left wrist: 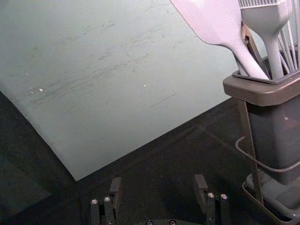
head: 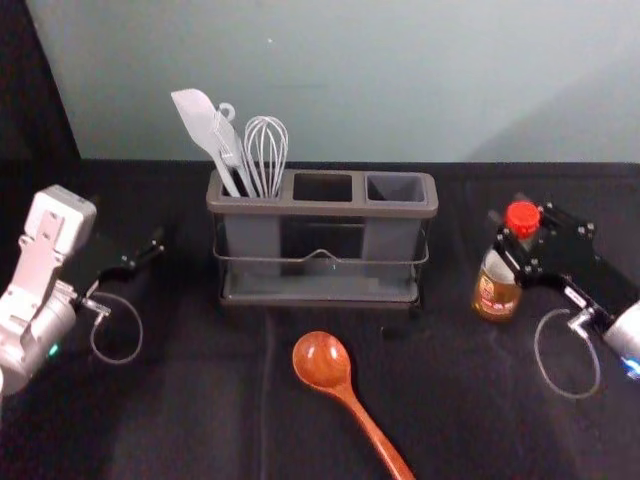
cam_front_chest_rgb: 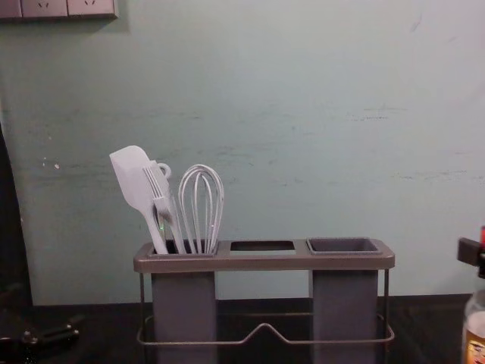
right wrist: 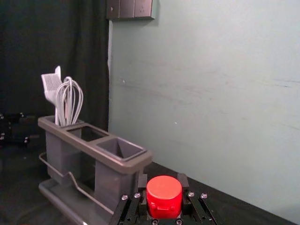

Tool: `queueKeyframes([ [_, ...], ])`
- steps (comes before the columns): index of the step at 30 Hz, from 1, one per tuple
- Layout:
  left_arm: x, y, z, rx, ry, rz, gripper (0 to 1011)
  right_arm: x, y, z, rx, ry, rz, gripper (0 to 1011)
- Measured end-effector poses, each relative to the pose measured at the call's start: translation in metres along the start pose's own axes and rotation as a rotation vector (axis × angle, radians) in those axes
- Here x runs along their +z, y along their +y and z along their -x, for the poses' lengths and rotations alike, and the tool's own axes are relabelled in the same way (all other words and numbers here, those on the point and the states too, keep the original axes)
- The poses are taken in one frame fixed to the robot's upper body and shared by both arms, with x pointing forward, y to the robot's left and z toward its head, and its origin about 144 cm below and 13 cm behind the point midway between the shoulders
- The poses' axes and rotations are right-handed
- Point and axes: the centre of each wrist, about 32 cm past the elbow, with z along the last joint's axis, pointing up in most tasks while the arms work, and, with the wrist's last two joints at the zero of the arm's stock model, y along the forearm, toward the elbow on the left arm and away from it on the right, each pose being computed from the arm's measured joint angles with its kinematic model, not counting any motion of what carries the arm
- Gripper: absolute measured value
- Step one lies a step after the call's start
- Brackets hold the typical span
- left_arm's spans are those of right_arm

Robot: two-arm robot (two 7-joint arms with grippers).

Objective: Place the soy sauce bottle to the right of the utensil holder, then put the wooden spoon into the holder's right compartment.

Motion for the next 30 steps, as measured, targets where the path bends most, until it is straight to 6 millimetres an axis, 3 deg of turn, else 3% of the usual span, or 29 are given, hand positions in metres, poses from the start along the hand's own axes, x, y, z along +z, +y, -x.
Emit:
queueKeyframes([
  [13, 0.0, 0.0, 0.0, 0.0, 0.0, 0.0, 1000, -0.018, 0.038, -0.01, 0.03, 0.076, -0.062, 382],
  [30, 0.0, 0.0, 0.0, 0.0, 0.0, 0.0, 1000, -0.035, 0.055, -0.012, 0.007, 0.152, -0.078, 382],
])
